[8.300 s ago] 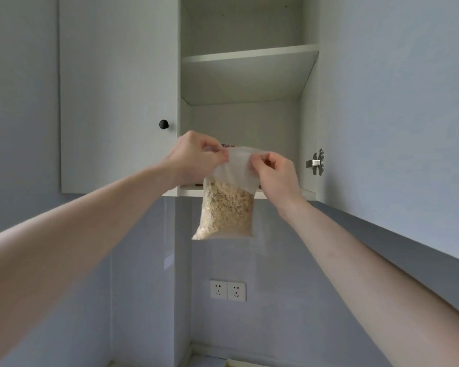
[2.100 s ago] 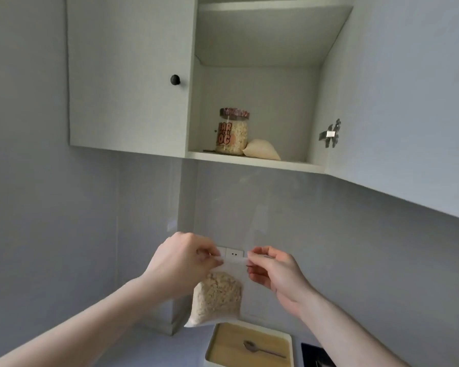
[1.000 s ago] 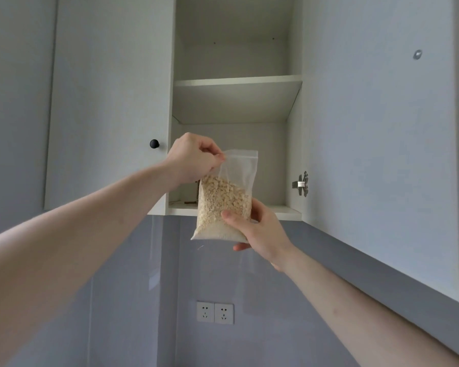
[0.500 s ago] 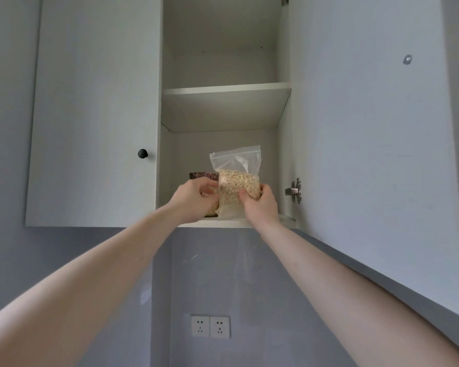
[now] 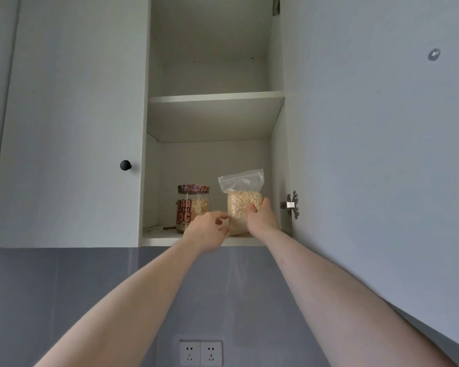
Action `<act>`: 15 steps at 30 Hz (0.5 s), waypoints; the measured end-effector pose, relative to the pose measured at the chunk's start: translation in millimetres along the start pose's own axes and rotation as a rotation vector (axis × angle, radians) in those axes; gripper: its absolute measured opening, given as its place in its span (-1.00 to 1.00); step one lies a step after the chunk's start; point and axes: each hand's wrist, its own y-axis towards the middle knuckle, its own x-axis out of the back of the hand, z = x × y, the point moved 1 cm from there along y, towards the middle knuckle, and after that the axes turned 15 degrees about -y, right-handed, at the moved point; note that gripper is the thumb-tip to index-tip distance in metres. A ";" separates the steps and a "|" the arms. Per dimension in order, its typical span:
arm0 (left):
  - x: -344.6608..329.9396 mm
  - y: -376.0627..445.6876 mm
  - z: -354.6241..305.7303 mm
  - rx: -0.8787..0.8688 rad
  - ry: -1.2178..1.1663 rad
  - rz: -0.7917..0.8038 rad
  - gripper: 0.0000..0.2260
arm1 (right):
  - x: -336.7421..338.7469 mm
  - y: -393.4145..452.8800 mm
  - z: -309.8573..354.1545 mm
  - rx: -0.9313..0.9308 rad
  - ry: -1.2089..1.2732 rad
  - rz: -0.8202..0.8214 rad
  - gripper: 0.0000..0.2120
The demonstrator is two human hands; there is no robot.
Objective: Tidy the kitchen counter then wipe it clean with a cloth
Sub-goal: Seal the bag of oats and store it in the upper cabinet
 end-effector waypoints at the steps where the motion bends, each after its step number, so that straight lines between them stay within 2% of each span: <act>1: -3.5 1.3 2.3 -0.002 -0.015 -0.006 -0.65 | -3.0 2.6 0.4 -0.005 -0.044 -0.007 -0.70; 4: -12.5 5.5 12.6 -0.006 -0.061 -0.049 -0.69 | -9.2 10.2 0.4 -0.070 -0.210 -0.053 -0.65; 6: -14.8 9.0 20.0 0.005 -0.062 -0.085 -0.71 | -11.1 16.3 -1.5 -0.084 -0.235 -0.048 -0.63; 9: -17.7 16.7 27.9 -0.023 -0.051 -0.099 -0.62 | -16.9 33.5 -7.4 -0.039 -0.203 -0.036 -0.64; 15: -23.5 23.2 37.8 -0.075 0.101 -0.118 -0.66 | -23.0 48.4 -7.1 0.001 -0.102 -0.107 -0.76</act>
